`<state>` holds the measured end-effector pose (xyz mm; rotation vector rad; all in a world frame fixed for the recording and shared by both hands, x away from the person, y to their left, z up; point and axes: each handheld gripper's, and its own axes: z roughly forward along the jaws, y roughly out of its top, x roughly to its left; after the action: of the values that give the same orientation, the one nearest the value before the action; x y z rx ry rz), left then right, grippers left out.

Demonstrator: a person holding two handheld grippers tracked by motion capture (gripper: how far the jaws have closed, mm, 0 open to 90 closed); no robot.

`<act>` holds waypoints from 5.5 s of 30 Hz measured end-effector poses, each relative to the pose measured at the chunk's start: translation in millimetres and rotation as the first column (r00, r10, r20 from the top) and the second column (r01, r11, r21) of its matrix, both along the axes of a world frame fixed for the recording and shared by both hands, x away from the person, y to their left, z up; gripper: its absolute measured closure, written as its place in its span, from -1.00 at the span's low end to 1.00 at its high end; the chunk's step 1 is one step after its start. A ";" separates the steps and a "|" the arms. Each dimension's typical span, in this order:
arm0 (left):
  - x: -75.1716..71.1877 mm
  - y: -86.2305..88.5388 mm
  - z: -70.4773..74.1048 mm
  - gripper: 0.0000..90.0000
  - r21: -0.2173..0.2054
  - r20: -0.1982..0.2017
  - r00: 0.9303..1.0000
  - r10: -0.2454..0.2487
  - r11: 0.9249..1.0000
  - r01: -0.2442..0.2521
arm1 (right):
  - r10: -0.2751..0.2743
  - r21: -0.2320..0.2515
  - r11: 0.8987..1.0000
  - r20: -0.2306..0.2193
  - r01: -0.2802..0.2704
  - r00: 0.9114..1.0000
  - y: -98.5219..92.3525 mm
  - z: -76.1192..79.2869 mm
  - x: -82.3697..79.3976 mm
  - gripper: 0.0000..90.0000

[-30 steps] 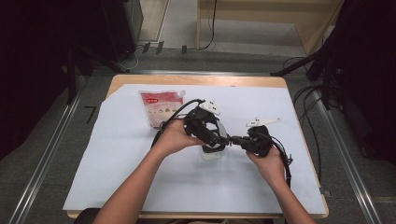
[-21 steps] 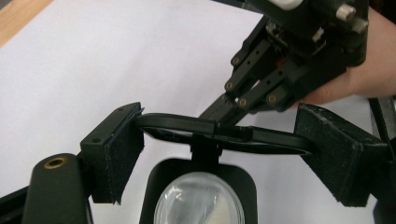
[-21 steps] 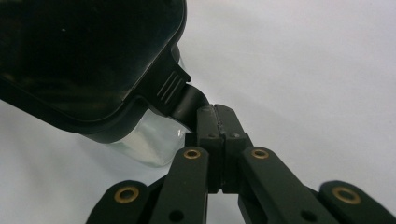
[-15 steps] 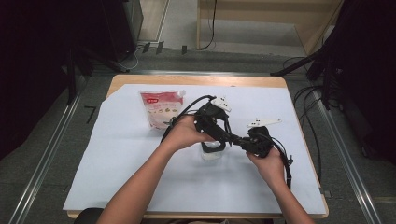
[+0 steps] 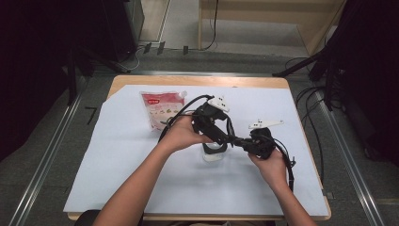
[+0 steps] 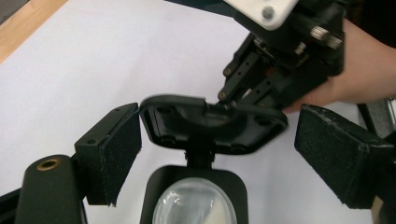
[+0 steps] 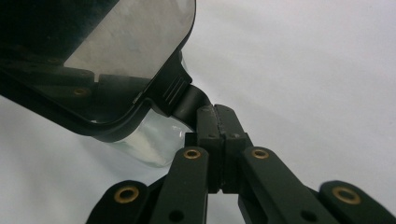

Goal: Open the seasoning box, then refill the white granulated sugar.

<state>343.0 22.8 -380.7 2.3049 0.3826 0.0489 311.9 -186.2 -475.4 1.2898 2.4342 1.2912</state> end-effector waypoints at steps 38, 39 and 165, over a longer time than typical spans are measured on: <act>2.2 -3.0 -18.0 0.75 -0.063 -0.090 0.996 -0.027 0.998 0.022 | 0.000 0.001 1.000 0.013 0.000 1.000 -0.9 2.8 -4.2 1.00; 1.6 -0.3 -17.0 0.73 -0.065 -0.086 0.996 -0.025 0.998 0.020 | 0.001 -0.002 1.000 0.020 -0.001 1.000 -1.8 3.7 -5.1 1.00; 45.3 214.1 -41.5 0.48 -0.129 -0.141 0.887 0.441 0.880 -0.458 | 0.252 -0.016 0.968 0.084 -0.252 0.964 41.1 -0.1 -69.0 0.21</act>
<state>388.3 236.9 -422.1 2.0220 0.9418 0.1211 242.9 -145.1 -475.5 0.9241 2.6038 1.3629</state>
